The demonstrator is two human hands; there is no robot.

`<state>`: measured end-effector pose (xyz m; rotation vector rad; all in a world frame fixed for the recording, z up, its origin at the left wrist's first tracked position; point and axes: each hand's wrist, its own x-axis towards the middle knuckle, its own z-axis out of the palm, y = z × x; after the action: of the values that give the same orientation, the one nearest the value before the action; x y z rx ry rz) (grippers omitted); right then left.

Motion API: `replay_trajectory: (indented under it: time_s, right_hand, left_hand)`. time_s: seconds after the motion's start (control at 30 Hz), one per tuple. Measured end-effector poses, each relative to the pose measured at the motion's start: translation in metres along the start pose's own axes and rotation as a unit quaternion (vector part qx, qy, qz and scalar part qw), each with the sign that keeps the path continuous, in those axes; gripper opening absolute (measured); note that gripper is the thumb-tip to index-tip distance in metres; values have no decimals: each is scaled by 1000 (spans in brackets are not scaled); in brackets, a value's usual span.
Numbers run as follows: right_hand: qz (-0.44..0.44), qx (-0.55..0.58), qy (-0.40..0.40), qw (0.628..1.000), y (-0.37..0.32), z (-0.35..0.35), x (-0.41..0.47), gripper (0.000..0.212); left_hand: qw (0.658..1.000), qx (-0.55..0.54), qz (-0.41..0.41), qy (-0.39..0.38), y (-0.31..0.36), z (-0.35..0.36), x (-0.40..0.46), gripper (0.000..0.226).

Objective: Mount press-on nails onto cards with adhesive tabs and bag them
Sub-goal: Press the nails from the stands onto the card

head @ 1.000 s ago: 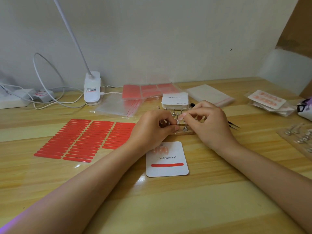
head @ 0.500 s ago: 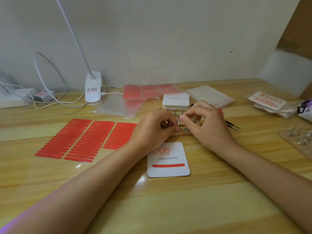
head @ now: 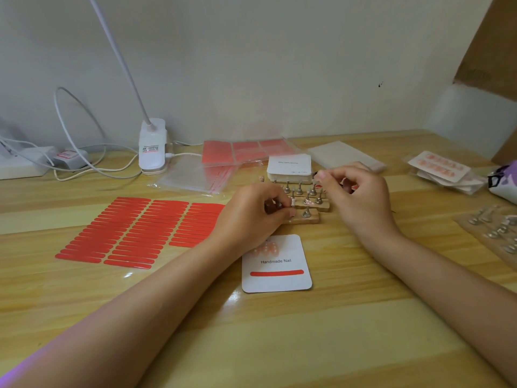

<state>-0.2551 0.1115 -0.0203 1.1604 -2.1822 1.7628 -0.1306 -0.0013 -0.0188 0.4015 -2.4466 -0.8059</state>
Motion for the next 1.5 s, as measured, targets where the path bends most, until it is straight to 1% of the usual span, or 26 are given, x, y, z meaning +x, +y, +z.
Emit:
replay_trajectory:
  time_s: [0.07,0.13,0.2,0.27,0.4,0.5,0.57,0.67,0.77,0.9,1.1,1.23,1.3,1.37,1.5]
  right_hand:
    - [4,13,-11,1000,-1,1,-1,7]
    - [6,26,-15,1000,-2,0,-2,7]
    - [5,34,-16,999,-2,-1,-2,7]
    - [-2,37,-23,999,-3,-1,-4,6]
    - [-42,39,-38,998,-8,1,-7,7]
    - [-85,35,-45,995,-12,2,-12,7]
    - [-106,35,-43,993,-14,1,-14,8]
    - [-123,37,-37,991,-16,1,-16,9]
    - [-145,30,-34,988,-17,1,-18,19]
    - [-154,21,-30,987,-18,2,-19,15]
    - [-154,6,-32,988,-17,3,-20,12]
    - [-154,10,-29,988,-18,5,-21,15]
    - [-148,20,-26,988,-18,3,-21,14]
    - [-135,32,-30,990,-18,3,-22,15]
    - [-100,39,-28,994,-16,2,-19,13]
  left_hand:
    - [1000,11,-4,-14,1,-2,0,8]
    - [1000,9,-9,-15,2,-5,0,15]
    - [1000,3,-11,8,5,-10,1,21]
    - [999,5,-9,35,7,-14,1,23]
    - [997,-7,20,70,12,-16,2,15]
    - [997,-58,26,43,18,-13,3,5]
    - [996,-80,24,30,20,-13,3,8]
    - [992,-126,-13,13,22,-14,3,11]
    - [985,-161,-55,6,24,-15,2,12]
    - [990,-124,-57,27,27,-14,1,24]
    - [993,-77,-50,67,30,-10,-3,16]
    - [995,22,-8,99,29,-8,-4,22]
    - [992,63,6,108,26,-12,-4,20]
    - [992,59,2,108,20,-19,-2,16]
    - [997,-23,-19,75,14,-25,3,8]
